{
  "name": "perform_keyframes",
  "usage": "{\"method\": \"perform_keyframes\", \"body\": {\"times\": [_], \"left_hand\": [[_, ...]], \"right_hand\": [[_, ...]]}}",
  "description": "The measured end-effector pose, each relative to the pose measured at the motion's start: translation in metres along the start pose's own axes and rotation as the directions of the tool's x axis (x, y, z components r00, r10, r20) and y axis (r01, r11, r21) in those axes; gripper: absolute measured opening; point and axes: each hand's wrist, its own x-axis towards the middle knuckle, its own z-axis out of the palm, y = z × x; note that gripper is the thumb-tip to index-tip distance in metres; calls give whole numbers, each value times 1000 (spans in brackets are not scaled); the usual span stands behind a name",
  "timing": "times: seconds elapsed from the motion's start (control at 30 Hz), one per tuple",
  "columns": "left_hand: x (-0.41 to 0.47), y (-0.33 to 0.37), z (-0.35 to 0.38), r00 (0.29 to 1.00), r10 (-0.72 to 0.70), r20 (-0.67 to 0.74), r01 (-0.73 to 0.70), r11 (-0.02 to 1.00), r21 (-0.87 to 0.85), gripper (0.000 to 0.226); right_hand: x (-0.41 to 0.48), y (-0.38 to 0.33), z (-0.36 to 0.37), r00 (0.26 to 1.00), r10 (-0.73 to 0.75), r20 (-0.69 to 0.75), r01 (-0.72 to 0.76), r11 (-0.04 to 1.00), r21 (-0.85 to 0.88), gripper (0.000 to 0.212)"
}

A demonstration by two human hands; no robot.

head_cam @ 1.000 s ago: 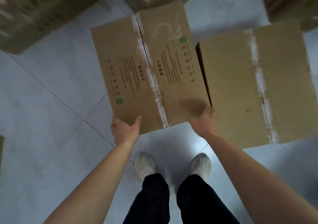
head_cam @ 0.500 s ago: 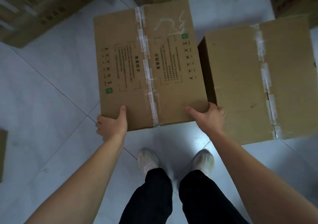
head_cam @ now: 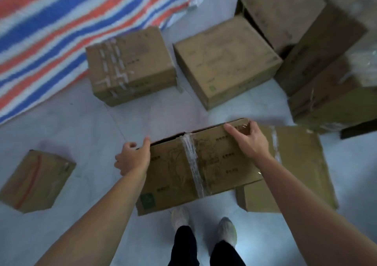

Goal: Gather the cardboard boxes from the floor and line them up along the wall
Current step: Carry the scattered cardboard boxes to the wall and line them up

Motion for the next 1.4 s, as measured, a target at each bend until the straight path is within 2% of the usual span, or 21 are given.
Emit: {"method": "perform_keyframes", "body": {"times": [0.1,0.27,0.4,0.5,0.57,0.63,0.77,0.87,1.13,1.27,1.4], "left_hand": [[-39,-5,-66,999,-43,-27,42,998,-40,53],[-78,-52,-196,974,-187,-129,161,969,-188,66],[-89,-95,-303,942,-211,-262,114,932,-343,67],[-93,-134,-392,885,-245,-397,86,921,-379,76],[-89,-165,-446,871,-244,-425,83,928,-362,70],[-83,-217,-509,840,-267,-472,71,917,-393,65],[-69,-313,-615,805,-250,-538,12,914,-406,80],[-63,-383,-681,762,-288,-581,0,896,-444,76],[-10,-528,-810,597,-467,-652,100,850,-517,68],[44,-587,-864,540,-529,-655,159,828,-537,67],[100,-649,-936,474,-630,-615,246,766,-594,69]], "right_hand": [[-44,-53,-23,995,-84,55,89,991,-103,84],[-138,-147,-18,939,-306,155,332,924,-190,103],[-217,-220,19,836,-487,254,540,813,-218,107],[-290,-269,63,757,-588,284,643,748,-165,108],[-336,-299,93,713,-643,278,693,706,-144,108],[-399,-330,140,642,-699,315,756,645,-111,110],[-501,-378,235,532,-774,342,829,559,-26,117],[-571,-406,307,460,-800,386,855,516,50,115],[-705,-473,504,283,-826,488,892,414,184,112],[-747,-505,617,217,-804,554,887,399,233,111],[-808,-558,731,135,-760,635,886,380,267,109]]}}
